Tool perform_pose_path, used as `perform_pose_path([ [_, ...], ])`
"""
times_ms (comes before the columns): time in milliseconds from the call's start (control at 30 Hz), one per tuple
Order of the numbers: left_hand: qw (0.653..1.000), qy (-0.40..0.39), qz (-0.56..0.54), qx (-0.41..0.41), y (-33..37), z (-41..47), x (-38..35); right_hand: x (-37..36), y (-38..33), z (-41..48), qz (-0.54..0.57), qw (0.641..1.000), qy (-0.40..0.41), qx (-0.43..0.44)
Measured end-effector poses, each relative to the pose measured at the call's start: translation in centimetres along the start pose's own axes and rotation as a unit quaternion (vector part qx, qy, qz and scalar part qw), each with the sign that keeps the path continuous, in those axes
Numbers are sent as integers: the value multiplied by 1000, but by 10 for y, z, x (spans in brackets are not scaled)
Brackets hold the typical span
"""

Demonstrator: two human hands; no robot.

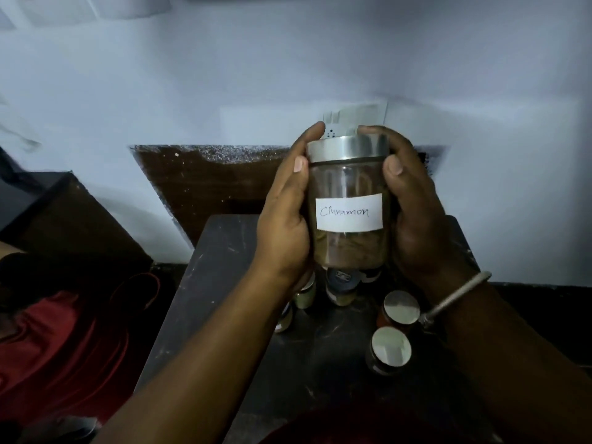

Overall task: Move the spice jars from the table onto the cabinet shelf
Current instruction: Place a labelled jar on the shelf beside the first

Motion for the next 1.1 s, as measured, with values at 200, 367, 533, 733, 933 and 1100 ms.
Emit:
perform_pose_path([
  [200,999,4,40,-22,4,0,-11,1,-8,-7,-23,999,33,24],
  [367,999,-7,44,-21,6,1,-16,3,-7,-8,-10,999,40,16],
  [533,1000,-9,21,-20,13,7,-17,3,-9,-3,-2,999,45,19],
  [733,1000,-15,10,-22,20,12,-15,0,-15,6,-20,999,33,11],
  [933,998,1,35,-50,43,27,-2,-6,-39,22,-70,997,2,33],
  [1100,995,2,57,-87,77,57,6,-20,-77,55,-179,980,-47,67],
])
Point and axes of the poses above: each hand's wrist, its own z-axis towards the middle knuckle, its own x-axis out of the back of the hand, y = z × x, the point moved 6 cm from there along z, towards the middle knuckle, and after that the axes turned 15 degrees about -y, right-handed, at the moved point
